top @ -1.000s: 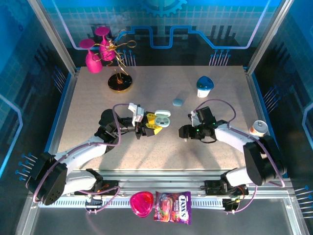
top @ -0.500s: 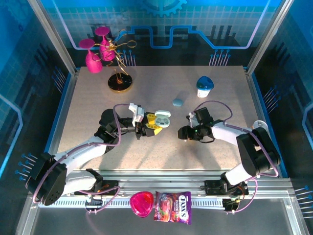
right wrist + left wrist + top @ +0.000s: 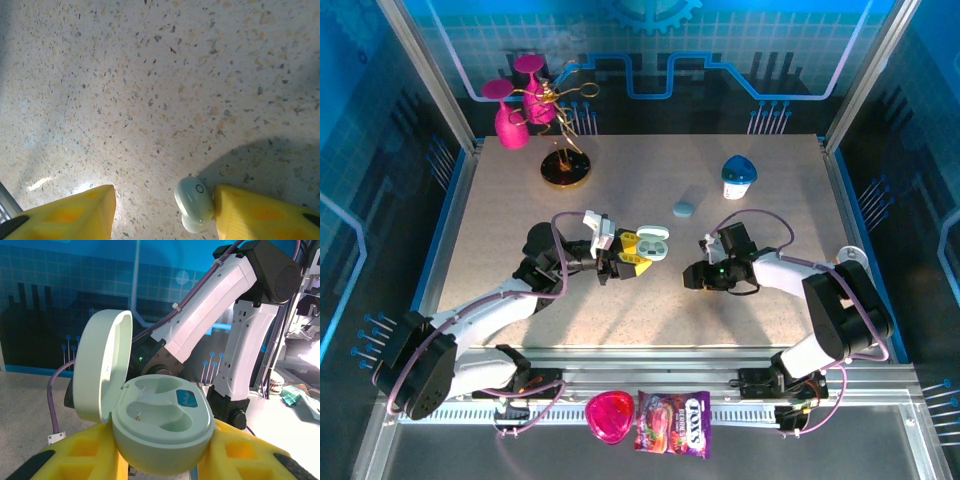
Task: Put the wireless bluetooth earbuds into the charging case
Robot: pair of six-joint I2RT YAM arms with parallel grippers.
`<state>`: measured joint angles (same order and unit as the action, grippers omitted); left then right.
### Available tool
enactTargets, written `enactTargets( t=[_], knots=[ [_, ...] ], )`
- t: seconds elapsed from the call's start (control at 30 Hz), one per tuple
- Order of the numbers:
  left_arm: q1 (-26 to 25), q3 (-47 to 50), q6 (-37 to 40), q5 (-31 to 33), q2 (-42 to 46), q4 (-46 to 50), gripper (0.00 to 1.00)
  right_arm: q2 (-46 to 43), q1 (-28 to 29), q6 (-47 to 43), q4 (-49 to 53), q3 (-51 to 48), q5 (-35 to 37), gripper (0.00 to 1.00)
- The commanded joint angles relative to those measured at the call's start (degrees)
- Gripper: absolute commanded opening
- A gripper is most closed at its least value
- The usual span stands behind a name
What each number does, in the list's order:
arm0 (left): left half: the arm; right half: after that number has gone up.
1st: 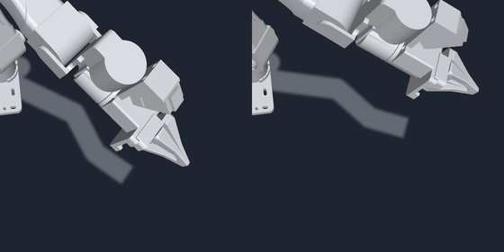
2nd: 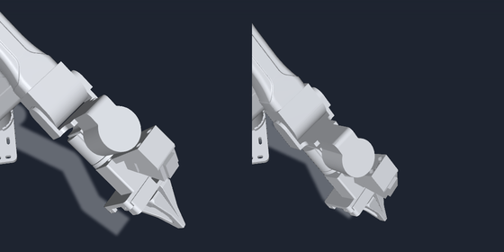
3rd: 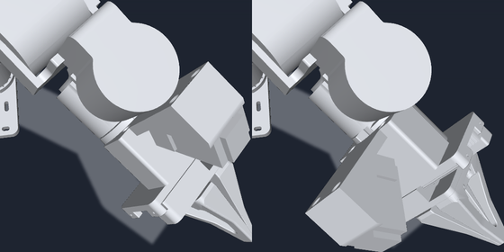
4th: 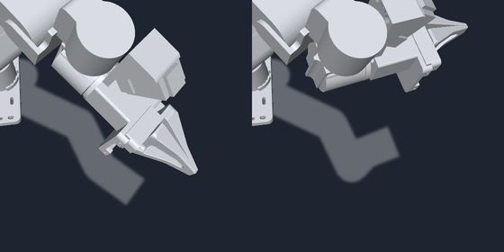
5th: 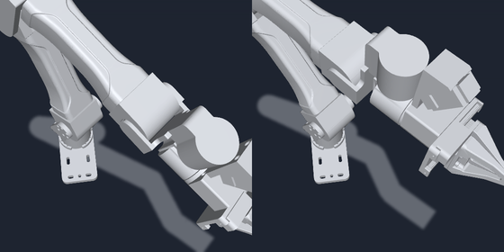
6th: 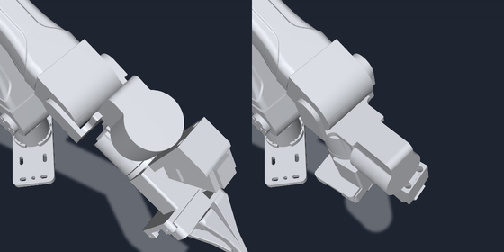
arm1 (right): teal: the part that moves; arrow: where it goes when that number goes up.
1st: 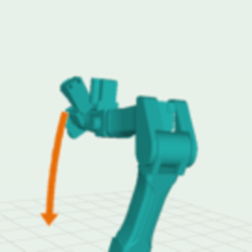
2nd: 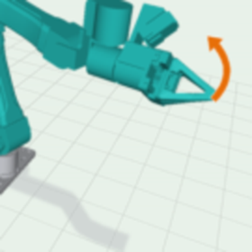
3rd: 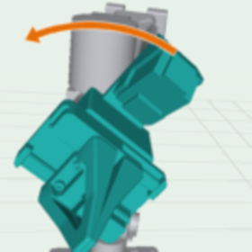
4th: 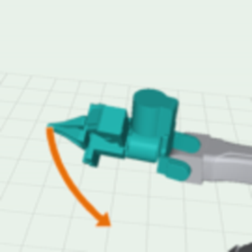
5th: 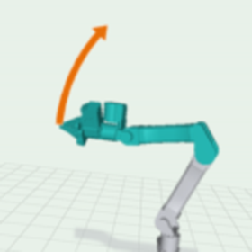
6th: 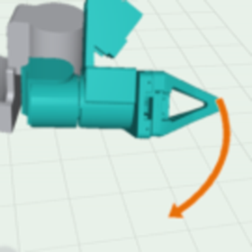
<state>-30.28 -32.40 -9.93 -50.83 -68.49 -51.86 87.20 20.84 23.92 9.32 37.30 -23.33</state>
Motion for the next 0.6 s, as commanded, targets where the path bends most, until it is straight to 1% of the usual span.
enactTargets(
  t=[0.0, 0.2, 0.57],
  knots=[
    [-0.5, -0.5, 1.6, -0.4, 1.2, -0.2, 0.28, 0.8, -0.7, -0.7, -0.9, -1.2, -2.1, 0.52],
    [-0.5, -0.5, 1.5, -0.3, 1.2, -0.2, 0.28, 2.8, -0.7, -0.6, -2.3, -0.7, -2.3, 0.45],
    [-0.4, -0.3, 2.0, -0.2, 1.2, 0.2, 0.28, 3.3, -0.7, -0.5, -1.6, -1.0, 0.1, 0.27]
  ],
)
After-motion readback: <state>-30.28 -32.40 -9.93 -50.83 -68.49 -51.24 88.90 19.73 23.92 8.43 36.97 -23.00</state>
